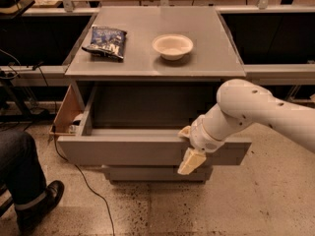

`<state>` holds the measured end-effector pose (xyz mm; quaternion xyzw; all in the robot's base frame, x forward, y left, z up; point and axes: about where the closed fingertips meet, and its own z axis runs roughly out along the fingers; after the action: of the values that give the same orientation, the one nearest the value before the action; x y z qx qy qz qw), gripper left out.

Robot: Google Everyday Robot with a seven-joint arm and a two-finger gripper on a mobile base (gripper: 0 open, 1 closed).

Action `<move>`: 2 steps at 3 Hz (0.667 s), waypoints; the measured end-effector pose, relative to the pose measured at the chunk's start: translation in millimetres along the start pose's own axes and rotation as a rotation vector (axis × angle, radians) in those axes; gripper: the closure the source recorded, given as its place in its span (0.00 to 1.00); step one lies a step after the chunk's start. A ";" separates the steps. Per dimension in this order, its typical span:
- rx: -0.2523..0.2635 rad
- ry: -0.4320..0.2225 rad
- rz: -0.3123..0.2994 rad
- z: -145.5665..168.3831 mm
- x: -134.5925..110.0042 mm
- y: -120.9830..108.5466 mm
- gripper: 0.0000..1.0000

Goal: Open top drawer

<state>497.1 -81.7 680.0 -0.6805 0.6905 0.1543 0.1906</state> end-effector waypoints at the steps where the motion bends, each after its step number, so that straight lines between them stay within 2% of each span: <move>1: 0.013 0.047 -0.029 -23.9 -3.8 6.9 0.66; 2: 0.023 0.075 -0.042 -37.9 -4.7 10.3 0.54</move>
Offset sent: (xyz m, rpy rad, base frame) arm -0.0161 -0.0218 0.0511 -0.1102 -0.0557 0.0248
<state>484.8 -95.1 715.1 -0.6979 0.6845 0.1167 0.1755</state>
